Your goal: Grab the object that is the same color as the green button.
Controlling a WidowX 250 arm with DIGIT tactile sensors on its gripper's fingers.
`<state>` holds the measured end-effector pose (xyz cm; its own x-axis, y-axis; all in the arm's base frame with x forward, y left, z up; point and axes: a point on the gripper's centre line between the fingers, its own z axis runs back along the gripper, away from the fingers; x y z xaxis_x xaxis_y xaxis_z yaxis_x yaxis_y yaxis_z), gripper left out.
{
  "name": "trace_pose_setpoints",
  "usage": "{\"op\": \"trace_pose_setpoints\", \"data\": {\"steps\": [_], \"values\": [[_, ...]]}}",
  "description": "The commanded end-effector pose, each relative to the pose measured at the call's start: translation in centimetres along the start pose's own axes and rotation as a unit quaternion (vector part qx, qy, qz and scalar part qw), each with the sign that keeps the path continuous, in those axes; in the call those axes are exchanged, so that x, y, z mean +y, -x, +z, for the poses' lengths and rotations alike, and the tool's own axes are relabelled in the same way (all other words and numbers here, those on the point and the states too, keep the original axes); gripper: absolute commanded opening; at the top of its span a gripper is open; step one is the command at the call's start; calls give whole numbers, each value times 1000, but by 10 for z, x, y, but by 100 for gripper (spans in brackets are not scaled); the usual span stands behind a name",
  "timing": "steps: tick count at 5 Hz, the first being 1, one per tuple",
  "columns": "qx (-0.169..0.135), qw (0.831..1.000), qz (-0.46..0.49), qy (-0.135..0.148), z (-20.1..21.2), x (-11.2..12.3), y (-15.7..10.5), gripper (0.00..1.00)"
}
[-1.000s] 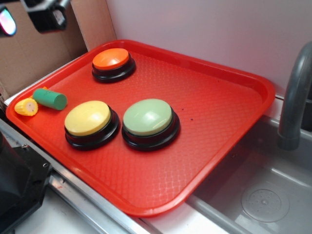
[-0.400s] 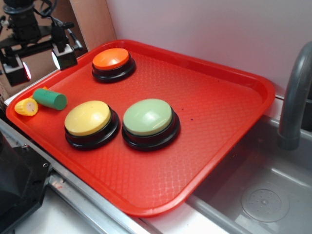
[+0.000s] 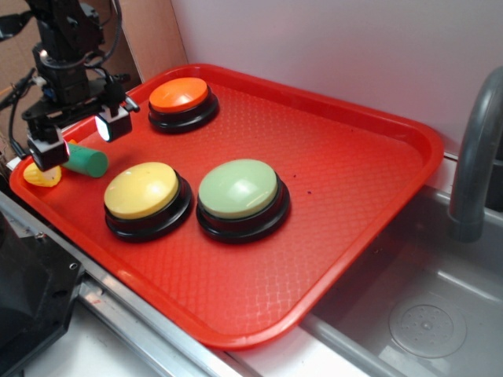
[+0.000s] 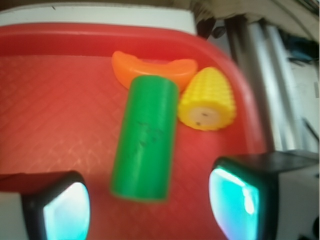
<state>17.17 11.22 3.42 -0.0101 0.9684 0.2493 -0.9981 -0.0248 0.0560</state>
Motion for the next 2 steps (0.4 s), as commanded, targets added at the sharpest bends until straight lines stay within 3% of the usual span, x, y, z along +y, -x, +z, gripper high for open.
{"op": "trace_pose_setpoints", "data": {"steps": [1, 2], "values": [[29, 997, -13, 64, -24, -3, -6, 100], [27, 995, -47, 78, -23, -5, -3, 0]]}}
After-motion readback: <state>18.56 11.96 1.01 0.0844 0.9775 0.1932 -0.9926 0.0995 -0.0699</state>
